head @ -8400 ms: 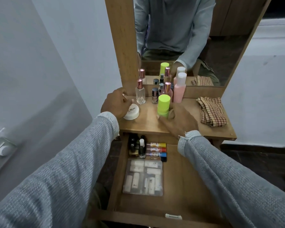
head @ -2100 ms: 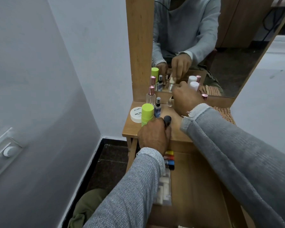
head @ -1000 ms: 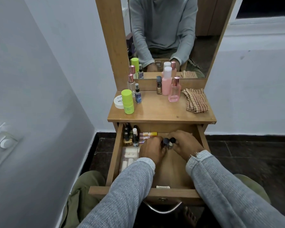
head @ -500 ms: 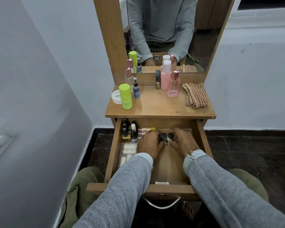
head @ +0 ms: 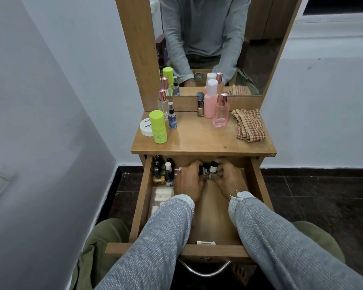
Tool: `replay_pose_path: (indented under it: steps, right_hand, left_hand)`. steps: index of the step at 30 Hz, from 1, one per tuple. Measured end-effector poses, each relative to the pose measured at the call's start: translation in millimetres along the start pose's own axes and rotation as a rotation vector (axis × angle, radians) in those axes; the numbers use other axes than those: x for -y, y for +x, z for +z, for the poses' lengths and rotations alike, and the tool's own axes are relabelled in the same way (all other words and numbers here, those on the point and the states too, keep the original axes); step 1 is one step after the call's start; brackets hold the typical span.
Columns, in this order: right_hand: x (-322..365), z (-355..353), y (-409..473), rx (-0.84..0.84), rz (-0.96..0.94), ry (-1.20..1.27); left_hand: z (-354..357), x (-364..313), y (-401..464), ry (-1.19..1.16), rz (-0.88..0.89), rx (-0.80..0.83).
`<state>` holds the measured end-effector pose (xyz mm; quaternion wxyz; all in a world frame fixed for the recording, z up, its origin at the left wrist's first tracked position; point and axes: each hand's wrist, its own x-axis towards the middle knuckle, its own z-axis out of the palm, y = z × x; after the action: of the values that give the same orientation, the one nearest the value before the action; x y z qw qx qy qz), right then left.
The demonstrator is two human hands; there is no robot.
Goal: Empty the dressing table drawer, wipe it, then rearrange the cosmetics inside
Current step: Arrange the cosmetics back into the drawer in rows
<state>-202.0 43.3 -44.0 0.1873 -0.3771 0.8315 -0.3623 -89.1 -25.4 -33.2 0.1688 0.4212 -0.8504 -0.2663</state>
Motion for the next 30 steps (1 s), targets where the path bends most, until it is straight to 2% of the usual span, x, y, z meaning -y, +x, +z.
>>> replay_pose_path:
  steps: [30]
  right_hand:
    - [-7, 16, 13, -0.103, 0.026, 0.092]
  left_hand:
    - [7, -1, 19, 0.156, -0.147, -0.046]
